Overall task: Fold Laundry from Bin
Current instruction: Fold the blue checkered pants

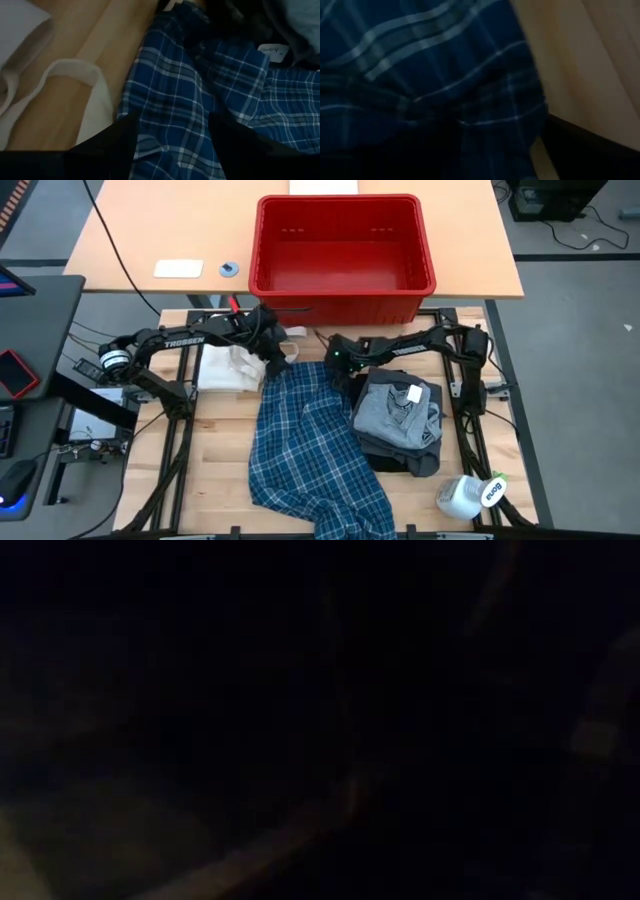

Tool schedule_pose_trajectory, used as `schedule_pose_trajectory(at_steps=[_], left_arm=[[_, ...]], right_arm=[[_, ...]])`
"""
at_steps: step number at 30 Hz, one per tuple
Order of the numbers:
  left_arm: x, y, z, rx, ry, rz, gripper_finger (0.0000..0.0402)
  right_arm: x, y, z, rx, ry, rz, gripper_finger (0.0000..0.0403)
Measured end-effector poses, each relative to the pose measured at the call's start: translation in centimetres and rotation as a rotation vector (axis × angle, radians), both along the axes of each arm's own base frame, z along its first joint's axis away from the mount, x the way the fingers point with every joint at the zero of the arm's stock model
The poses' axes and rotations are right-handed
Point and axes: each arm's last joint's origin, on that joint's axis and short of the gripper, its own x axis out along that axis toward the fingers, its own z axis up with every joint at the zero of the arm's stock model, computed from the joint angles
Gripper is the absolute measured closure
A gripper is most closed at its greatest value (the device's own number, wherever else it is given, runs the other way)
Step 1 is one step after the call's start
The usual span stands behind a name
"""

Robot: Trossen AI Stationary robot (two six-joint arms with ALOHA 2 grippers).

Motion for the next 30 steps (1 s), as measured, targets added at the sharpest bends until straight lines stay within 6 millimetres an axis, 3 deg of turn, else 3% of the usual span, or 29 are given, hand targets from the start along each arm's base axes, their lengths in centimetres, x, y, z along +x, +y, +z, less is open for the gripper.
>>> schedule_pose_trajectory(at_steps=[4,10,13,19,27,30], left_arm=[[-0.3,0.0,-0.1,-0.036,0.022,0.002,0.0157],[-0.2,-0.3,0.2,-0.186,-0.072,-0.085,0.0158],[-0.2,-0.4,0.2,-0.225,-0.09,-0.114,0.0162],[0.0,-0.3,0.7,-0.186,-0.116,-0.146,0.0156],[1.1,0.1,6.1,0.0,-0.232,-0.241,0.0116],[1.2,-0.2,6.9,0.062,-0.208,-0.269,0.0104]], right_arm=[[0.1,1.1,-0.1,-0.045,0.038,0.083,0.0182],[0.1,1.1,0.8,-0.018,0.067,0.113,0.0374],[0.8,0.8,2.8,-0.003,0.077,0.15,0.0385],[2.5,2.1,11.1,-0.14,0.02,0.341,0.0395],[3.1,5.1,19.0,-0.233,-0.004,0.518,0.0396],[3.0,5.7,21.6,-0.263,-0.029,0.541,0.0396]])
